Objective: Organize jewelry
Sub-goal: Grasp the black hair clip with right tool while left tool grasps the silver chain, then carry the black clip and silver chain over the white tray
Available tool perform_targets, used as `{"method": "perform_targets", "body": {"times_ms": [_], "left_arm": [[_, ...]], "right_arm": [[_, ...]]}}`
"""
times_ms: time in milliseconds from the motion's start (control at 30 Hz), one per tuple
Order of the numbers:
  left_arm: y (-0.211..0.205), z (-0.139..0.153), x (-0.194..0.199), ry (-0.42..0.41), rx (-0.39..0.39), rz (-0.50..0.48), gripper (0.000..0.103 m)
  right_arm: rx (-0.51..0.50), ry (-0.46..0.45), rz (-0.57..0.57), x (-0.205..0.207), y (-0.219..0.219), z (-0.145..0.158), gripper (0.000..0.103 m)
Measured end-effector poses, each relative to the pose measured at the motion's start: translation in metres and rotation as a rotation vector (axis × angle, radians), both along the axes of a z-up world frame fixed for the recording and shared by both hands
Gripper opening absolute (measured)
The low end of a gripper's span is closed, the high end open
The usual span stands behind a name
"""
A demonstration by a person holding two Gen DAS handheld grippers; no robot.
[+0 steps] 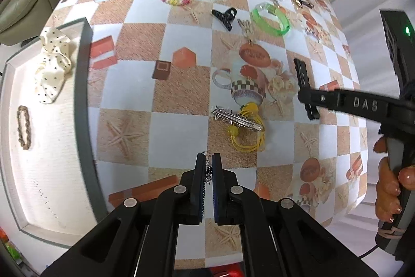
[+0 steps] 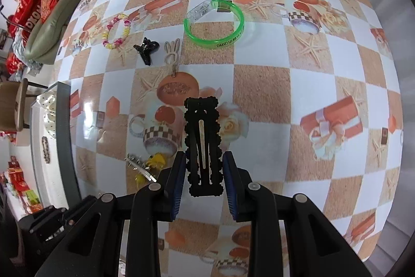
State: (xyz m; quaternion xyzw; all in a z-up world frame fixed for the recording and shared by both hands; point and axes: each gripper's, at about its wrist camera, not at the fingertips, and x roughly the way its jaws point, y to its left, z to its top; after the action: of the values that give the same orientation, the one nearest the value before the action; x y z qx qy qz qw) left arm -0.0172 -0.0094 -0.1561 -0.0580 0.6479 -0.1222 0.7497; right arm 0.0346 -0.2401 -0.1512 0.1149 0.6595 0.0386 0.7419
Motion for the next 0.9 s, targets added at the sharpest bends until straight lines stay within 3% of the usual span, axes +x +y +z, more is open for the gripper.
{"method": "perform_targets", "body": {"times_ms": [433, 900], "left_arm": [[0.037, 0.031, -0.001, -0.070, 0.003, 0.056, 0.010], [0.134, 0.043, -0.019, -0.109, 0.029, 0.240, 0.010]], "right_arm": [[0.030, -0.014, 0.014, -0.013, 0.032, 0.024, 0.031], [0.092, -0.082, 0.210, 0.002, 0.142, 0.060, 0.031]]}}
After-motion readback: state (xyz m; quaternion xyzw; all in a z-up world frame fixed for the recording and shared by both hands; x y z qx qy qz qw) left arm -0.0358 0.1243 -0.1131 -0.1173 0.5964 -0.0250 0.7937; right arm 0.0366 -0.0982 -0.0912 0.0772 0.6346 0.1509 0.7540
